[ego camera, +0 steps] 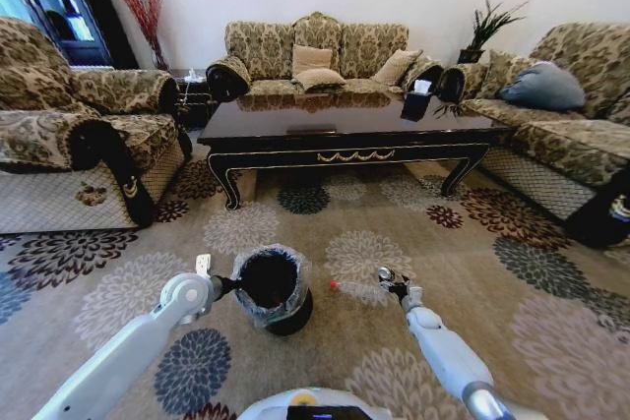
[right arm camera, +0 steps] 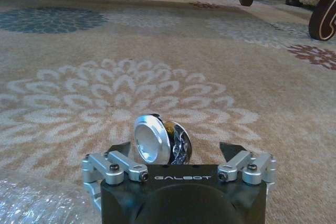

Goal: Move to the front of the table and pick up the trash from the floor, then place it into the trash bin.

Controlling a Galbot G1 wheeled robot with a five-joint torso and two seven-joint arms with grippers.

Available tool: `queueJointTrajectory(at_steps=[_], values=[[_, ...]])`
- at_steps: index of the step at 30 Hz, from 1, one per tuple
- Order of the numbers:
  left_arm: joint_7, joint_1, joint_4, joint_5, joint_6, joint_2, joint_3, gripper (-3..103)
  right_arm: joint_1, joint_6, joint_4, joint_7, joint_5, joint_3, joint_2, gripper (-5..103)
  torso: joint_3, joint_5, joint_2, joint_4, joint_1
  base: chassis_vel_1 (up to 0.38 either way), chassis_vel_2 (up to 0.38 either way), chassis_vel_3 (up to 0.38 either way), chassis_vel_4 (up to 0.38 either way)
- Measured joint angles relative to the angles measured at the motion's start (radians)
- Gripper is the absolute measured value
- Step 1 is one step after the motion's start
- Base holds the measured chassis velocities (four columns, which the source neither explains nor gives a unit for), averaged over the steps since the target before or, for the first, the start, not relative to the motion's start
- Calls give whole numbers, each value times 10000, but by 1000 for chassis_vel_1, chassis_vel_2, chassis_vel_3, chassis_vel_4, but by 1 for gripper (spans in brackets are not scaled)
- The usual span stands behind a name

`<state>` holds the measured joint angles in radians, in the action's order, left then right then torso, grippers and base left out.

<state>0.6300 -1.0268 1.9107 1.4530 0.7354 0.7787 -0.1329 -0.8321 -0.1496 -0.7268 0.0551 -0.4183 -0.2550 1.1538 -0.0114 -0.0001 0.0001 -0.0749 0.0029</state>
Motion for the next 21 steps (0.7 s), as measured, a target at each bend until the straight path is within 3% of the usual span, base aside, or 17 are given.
queueJointTrajectory(at_steps=[1,3,6,9,11,14,15,18,21], values=[[-13,0,3,-3,0,-2,0,0,31,-1,41,5,-1,1,16,90,0,1,0,0,0,0,0,0,0],[-38,0,4,-25,0,-13,0,0,65,-2,90,23,-1,1,31,90,0,1,0,1,0,0,0,0,0],[-64,11,-7,-99,0,-54,47,0,143,-77,297,76,58,-12,94,73,0,1,0,2,0,0,0,0,0],[-77,25,-19,-117,0,-67,70,0,183,-127,425,93,94,-29,125,68,0,2,0,1,0,0,0,0,0],[-84,41,-23,-121,1,-70,75,0,208,-170,518,107,106,-51,140,57,0,1,-1,1,0,0,0,0,0],[-96,47,-23,-125,0,-86,75,0,207,-179,544,108,93,-84,147,57,0,1,-1,0,0,0,0,0,0],[-108,53,-23,-125,0,-96,75,0,194,-181,543,108,79,-106,151,40,0,1,0,2,0,0,0,0,0],[-118,72,-23,-125,0,-104,75,0,161,-181,503,101,48,-126,148,35,0,1,0,1,0,0,0,0,0],[-127,96,-20,-127,0,-97,67,0,90,-173,393,76,21,-140,117,19,1,0,0,1,0,0,0,0,0]])
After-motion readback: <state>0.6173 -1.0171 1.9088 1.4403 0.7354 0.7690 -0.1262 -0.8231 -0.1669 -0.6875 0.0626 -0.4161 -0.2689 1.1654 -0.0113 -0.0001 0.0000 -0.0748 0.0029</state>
